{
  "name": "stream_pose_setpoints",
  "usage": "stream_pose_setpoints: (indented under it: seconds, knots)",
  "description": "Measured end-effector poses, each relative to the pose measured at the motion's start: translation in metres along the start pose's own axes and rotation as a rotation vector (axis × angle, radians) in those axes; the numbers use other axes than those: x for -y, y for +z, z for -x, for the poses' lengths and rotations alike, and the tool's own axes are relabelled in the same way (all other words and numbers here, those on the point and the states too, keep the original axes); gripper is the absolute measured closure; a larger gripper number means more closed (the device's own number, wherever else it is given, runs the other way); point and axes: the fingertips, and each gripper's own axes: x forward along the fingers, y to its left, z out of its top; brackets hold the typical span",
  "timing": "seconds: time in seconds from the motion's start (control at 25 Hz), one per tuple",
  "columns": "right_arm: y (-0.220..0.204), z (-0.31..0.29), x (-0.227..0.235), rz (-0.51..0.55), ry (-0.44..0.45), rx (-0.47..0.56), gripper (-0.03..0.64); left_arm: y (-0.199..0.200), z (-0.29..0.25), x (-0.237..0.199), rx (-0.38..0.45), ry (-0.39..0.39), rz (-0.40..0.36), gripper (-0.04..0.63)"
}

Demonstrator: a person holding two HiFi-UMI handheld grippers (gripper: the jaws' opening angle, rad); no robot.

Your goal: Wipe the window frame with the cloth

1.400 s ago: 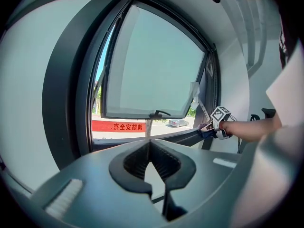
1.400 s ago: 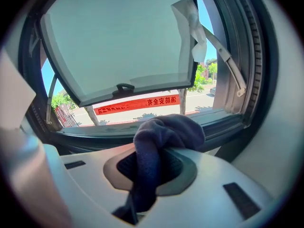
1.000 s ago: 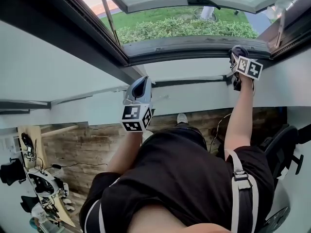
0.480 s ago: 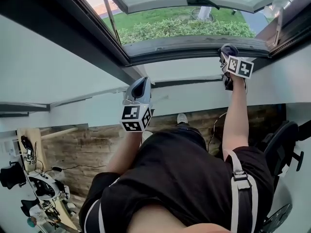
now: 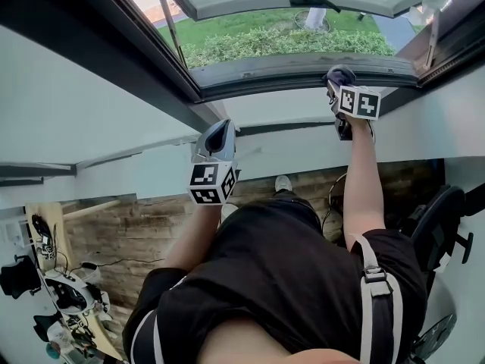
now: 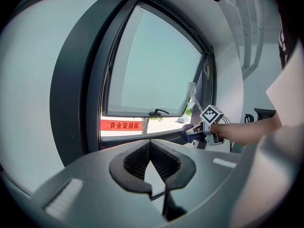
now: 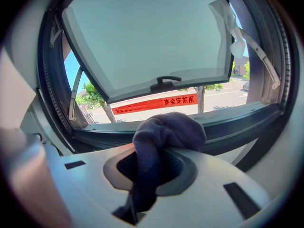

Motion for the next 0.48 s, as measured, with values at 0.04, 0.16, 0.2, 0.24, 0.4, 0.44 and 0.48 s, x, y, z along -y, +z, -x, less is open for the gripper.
stream_pose_setpoints:
  seconds: [0.04, 0.16, 0.2, 0.24, 0.4, 0.44, 0.48]
  knots:
    - [0.0, -0.002, -0.006, 0.008, 0.009, -0.002, 0.558, 0.0, 0.0, 0.0, 0.001, -0.001, 0.0, 0.589]
    - [-0.002, -0.007, -0.023, 0.037, 0.033, -0.015, 0.558, 0.001, 0.0, -0.003, 0.003, 0.002, 0.002, 0.589]
    - [-0.002, -0.008, -0.027, 0.046, 0.042, -0.021, 0.558, 0.001, 0.001, -0.004, 0.004, 0.004, 0.004, 0.589]
    - [-0.003, -0.009, -0.032, 0.056, 0.051, -0.027, 0.558, 0.0, 0.001, -0.005, 0.005, 0.007, 0.006, 0.589]
    - [-0.004, -0.013, -0.047, 0.084, 0.083, -0.053, 0.558, 0.0, 0.002, -0.011, 0.009, 0.017, 0.013, 0.589]
    - [-0.004, -0.015, -0.052, 0.087, 0.093, -0.057, 0.558, 0.0, 0.003, -0.013, 0.009, 0.02, 0.015, 0.589]
    - [-0.005, -0.016, -0.057, 0.089, 0.104, -0.061, 0.558, 0.0, 0.004, -0.015, 0.01, 0.022, 0.017, 0.589]
